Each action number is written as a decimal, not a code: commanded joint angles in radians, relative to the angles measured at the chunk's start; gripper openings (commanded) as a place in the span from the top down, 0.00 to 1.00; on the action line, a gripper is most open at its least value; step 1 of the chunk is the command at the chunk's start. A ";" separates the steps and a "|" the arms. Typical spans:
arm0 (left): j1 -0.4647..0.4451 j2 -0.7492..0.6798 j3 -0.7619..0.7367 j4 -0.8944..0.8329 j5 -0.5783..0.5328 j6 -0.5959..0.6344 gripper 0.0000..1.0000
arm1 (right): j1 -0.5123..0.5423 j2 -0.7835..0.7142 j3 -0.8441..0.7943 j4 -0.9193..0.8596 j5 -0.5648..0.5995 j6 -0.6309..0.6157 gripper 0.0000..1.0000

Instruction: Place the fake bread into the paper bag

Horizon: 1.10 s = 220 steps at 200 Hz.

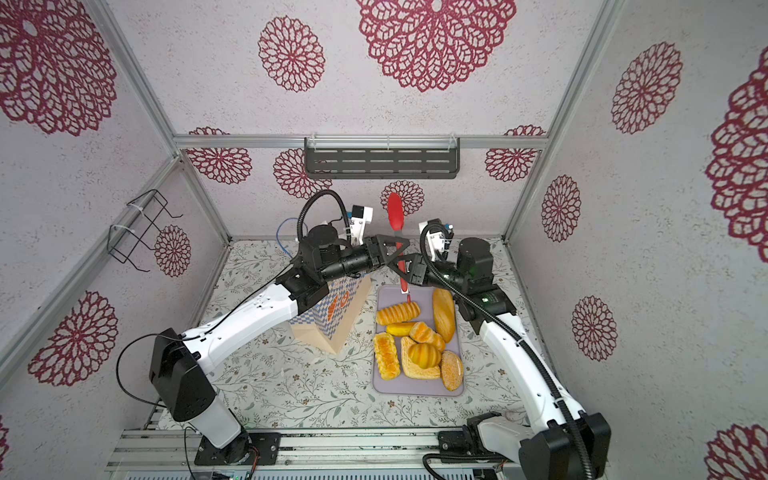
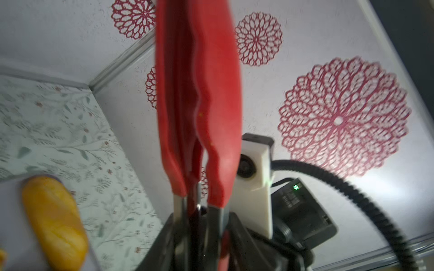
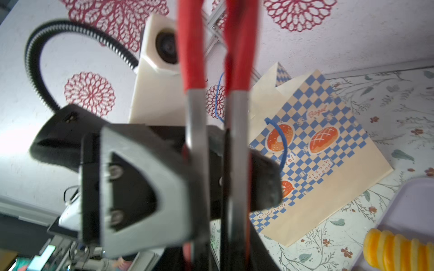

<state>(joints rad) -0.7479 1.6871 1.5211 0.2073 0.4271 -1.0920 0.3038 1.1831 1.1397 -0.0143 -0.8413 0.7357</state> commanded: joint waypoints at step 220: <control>0.246 -0.628 -0.070 -1.147 -0.928 0.441 0.03 | -0.003 -0.084 0.222 -1.107 0.725 -0.354 0.57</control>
<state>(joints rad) -0.5816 1.0554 1.5101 -0.8654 -0.5556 -0.6376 0.3019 1.0924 1.3445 -1.0523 -0.2504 0.4042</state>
